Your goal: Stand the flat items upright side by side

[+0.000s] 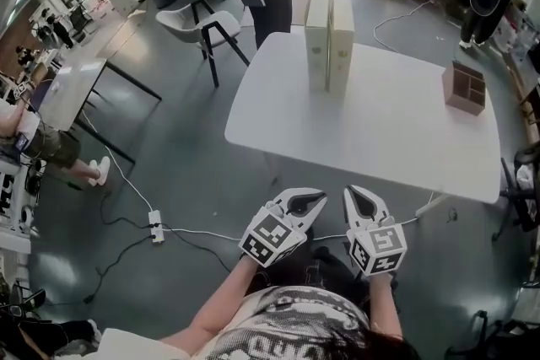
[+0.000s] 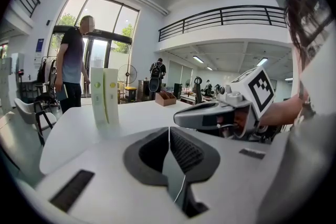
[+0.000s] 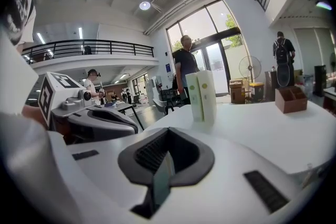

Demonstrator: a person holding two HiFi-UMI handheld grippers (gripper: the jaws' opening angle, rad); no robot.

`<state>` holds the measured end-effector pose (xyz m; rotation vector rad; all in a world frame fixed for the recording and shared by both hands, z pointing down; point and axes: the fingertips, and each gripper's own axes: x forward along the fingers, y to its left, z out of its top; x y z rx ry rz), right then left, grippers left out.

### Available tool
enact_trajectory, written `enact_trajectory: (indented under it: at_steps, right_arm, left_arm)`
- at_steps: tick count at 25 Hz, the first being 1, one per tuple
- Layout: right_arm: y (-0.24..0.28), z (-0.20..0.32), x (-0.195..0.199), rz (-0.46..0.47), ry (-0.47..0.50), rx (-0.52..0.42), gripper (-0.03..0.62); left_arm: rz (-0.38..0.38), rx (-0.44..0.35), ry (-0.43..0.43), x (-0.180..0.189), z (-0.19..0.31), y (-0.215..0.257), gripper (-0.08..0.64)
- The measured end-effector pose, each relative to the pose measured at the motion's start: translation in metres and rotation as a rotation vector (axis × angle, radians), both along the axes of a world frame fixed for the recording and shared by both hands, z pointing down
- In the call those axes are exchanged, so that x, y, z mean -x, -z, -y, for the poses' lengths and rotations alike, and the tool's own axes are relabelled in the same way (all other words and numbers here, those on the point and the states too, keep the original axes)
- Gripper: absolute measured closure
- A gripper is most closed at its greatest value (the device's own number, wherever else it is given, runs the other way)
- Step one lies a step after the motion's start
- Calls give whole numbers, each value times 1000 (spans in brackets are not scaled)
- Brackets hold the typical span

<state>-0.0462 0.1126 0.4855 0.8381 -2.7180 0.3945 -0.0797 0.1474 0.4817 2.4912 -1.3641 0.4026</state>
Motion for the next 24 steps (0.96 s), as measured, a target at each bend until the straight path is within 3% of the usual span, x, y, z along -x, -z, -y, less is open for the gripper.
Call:
enact_trajectory:
  at_steps: [24]
  right_arm:
    - [-4, 8, -32, -14, -23, 15, 598]
  left_arm:
    - [6, 20, -66, -37, 15, -2, 543]
